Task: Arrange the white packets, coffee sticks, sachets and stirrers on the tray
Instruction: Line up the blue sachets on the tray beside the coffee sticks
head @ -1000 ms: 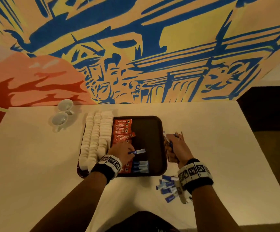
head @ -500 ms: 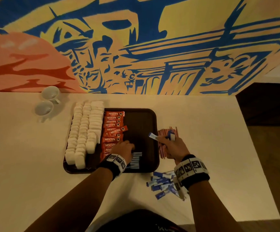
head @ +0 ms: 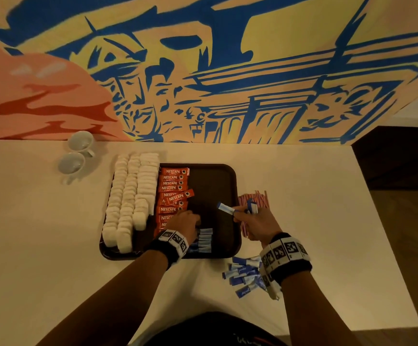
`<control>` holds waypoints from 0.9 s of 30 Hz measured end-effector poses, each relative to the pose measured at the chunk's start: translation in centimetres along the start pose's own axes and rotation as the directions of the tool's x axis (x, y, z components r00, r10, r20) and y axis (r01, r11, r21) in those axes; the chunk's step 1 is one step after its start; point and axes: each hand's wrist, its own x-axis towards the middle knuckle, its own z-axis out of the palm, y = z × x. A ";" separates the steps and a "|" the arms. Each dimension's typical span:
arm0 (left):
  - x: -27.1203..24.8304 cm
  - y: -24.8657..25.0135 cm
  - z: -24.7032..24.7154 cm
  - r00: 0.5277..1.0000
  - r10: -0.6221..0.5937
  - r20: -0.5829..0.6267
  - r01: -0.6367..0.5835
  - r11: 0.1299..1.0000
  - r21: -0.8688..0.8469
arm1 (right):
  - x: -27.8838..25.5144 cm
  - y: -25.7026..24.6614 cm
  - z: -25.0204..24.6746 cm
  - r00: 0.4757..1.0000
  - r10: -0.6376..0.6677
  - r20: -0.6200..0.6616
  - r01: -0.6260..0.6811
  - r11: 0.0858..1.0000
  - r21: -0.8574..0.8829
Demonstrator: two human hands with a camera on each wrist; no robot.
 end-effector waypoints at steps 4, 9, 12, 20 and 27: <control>-0.7 0.6 -2.7 0.996 -0.053 -0.069 0.023 0.926 -0.377 | -0.3 -0.2 0.3 0.999 -0.034 -0.008 0.033 0.998 -0.057; -2.6 2.2 -6.7 0.994 0.061 -0.096 -0.113 0.643 -0.758 | -0.8 -0.8 1.1 0.991 -0.130 -0.021 0.129 0.991 -0.044; -3.3 2.8 -8.2 0.996 0.078 -0.044 -0.076 0.466 -0.882 | -1.1 -1.3 1.7 0.979 -0.198 -0.048 0.191 0.974 -0.122; -4.1 2.2 -9.4 0.984 0.046 -0.173 -0.176 0.434 -0.884 | -2.1 -2.6 1.5 0.986 -0.164 0.043 0.156 0.978 0.140; -5.2 2.2 -12.1 0.977 0.115 -0.182 -0.215 0.452 -0.866 | -3.9 -4.1 2.2 0.954 -0.164 0.250 0.145 0.985 0.093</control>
